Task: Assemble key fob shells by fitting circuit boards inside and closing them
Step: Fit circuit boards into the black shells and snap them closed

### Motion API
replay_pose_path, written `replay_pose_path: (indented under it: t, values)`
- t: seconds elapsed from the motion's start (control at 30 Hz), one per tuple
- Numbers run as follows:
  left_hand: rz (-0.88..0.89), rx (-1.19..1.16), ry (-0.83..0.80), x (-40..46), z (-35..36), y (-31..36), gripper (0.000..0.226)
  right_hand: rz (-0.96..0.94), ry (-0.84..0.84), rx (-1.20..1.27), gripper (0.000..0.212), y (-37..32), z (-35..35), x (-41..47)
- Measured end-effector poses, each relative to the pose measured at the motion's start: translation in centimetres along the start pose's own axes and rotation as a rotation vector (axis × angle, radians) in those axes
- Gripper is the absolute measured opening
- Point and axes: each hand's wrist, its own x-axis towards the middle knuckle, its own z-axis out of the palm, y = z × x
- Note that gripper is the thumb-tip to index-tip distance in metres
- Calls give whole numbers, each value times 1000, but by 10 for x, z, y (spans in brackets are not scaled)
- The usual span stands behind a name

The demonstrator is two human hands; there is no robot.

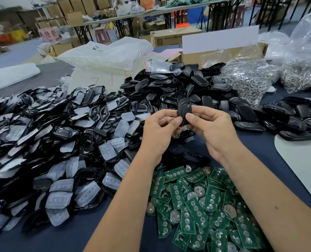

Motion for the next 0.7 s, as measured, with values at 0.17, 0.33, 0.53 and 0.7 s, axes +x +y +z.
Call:
replay_pose_path:
  t: [0.17,0.33,0.53,0.7]
  values:
    - [5,64,-35,0,0,1,11,33,12,-28,17,-2,-3,1]
    - [-25,17,-62,0,0,1,14,49,-29,41,20,-3,-6,2]
    - [-1,71,12,1,1,2,12,5,14,-40,31,-3,-5,3]
    - [29,120,57,1,3,0,10,-57,-13,-132,16,0,-5,4]
